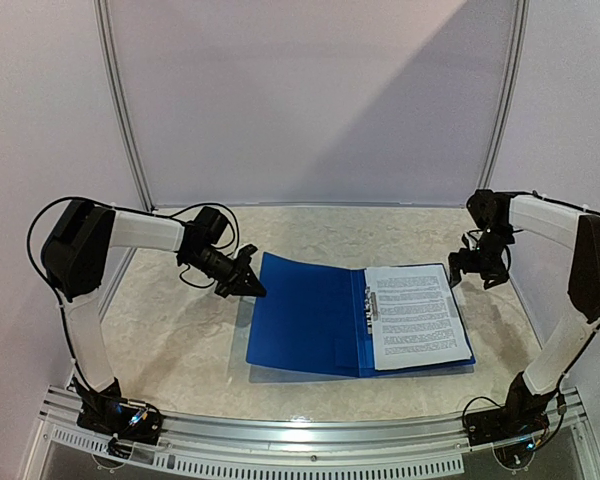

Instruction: Put the files into the folder

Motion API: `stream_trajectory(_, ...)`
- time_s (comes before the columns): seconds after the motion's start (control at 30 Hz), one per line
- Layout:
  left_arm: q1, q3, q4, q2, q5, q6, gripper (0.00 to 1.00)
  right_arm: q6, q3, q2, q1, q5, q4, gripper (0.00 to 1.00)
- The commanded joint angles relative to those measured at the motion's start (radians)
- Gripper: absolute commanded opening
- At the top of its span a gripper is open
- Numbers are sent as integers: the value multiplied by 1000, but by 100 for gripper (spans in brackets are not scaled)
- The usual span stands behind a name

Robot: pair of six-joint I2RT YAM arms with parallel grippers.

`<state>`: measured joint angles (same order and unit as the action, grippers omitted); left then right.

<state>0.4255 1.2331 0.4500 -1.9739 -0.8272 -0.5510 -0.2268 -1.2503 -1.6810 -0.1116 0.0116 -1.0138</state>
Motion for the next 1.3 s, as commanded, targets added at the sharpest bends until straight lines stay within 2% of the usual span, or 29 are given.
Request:
stream_trajectory(0.0,-2,3,23,34,16,17,0,-3,63,6,-6,95,21,94)
stream_trajectory(0.23,-3,-8,26,65,26,27,0,-35,105,-63,-12,283,86,74)
stream_trajectory(0.4,-5,-13,26,79,33,30,0,-37,120,-112,-13,262,150,65)
stream_trajectory(0.77,-41,-61,34,138,76,56,0,-76,124,-193,-98,133,215,64)
stream_trajectory(1.03,-53,-69,34,153,79,62,0,-46,3,-71,-99,274,77,66)
stream_trajectory(1.17,-54,-65,36,151,76,71,0,-6,-141,-9,-175,208,77,54)
stream_trajectory(1.27,-53,-57,38,147,74,77,0,62,-235,-26,-310,17,150,43)
